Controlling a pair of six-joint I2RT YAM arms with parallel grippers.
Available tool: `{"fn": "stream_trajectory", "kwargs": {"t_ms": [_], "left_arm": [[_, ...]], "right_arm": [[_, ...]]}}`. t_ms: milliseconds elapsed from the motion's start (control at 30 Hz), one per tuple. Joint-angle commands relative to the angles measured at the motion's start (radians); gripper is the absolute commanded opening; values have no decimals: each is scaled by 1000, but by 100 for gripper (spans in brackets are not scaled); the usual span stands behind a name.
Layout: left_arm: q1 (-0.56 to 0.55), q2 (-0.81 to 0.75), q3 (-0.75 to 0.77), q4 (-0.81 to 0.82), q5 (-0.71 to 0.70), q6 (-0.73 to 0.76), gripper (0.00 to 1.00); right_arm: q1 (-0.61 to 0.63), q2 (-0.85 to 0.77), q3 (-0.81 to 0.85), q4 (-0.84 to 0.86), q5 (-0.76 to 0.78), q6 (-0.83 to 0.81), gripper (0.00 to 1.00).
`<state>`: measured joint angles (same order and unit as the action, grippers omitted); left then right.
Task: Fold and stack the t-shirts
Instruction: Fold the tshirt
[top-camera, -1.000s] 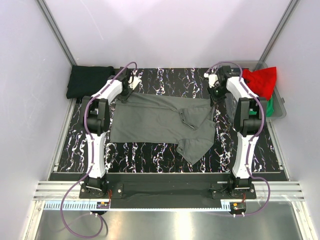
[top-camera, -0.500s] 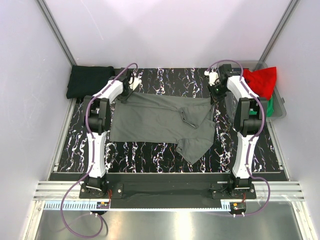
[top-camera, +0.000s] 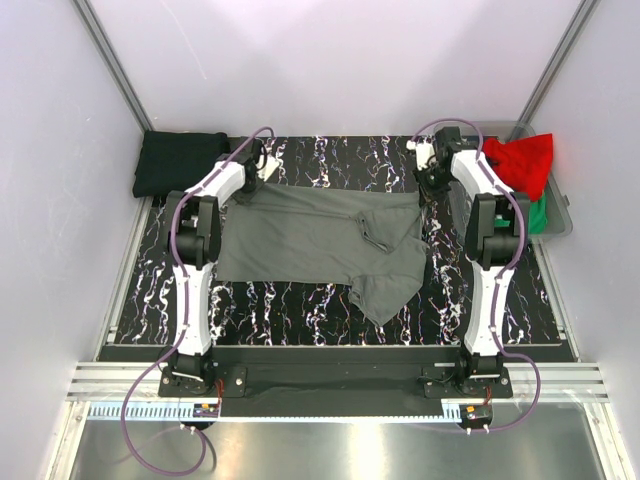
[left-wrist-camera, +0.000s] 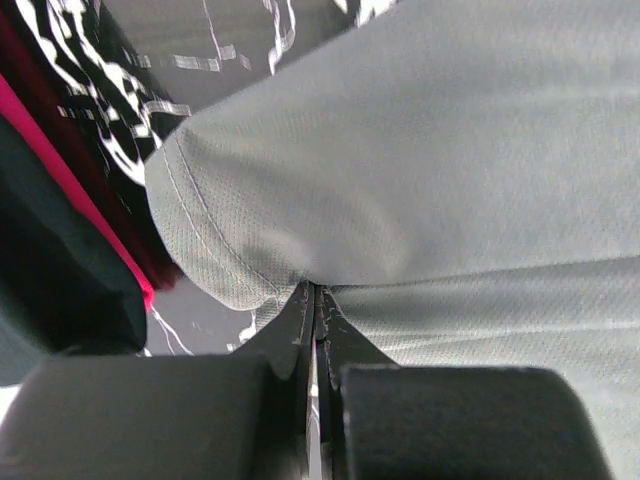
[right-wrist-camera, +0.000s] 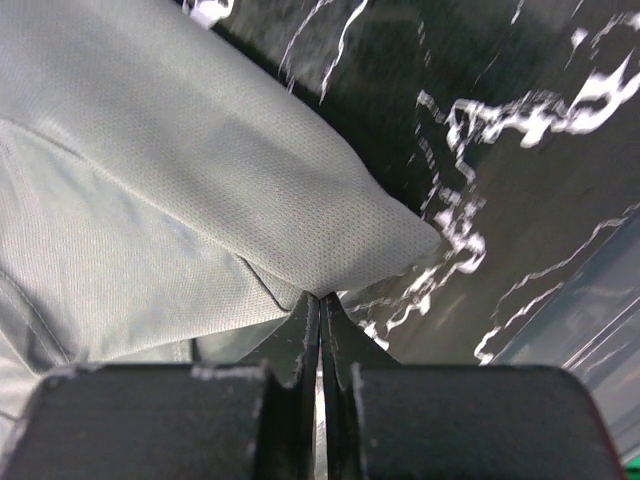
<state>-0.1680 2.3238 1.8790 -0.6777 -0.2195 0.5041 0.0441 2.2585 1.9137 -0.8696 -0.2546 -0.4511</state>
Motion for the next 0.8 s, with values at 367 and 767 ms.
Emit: {"fn": "stream_trajectory", "kwargs": {"t_ms": [367, 767], "left_arm": [[9, -152, -63, 21, -55, 1, 0], [7, -221, -130, 10, -21, 4, 15]], "right_arm": [[22, 125, 222, 11, 35, -35, 9], [26, -108, 108, -11, 57, -37, 34]]}}
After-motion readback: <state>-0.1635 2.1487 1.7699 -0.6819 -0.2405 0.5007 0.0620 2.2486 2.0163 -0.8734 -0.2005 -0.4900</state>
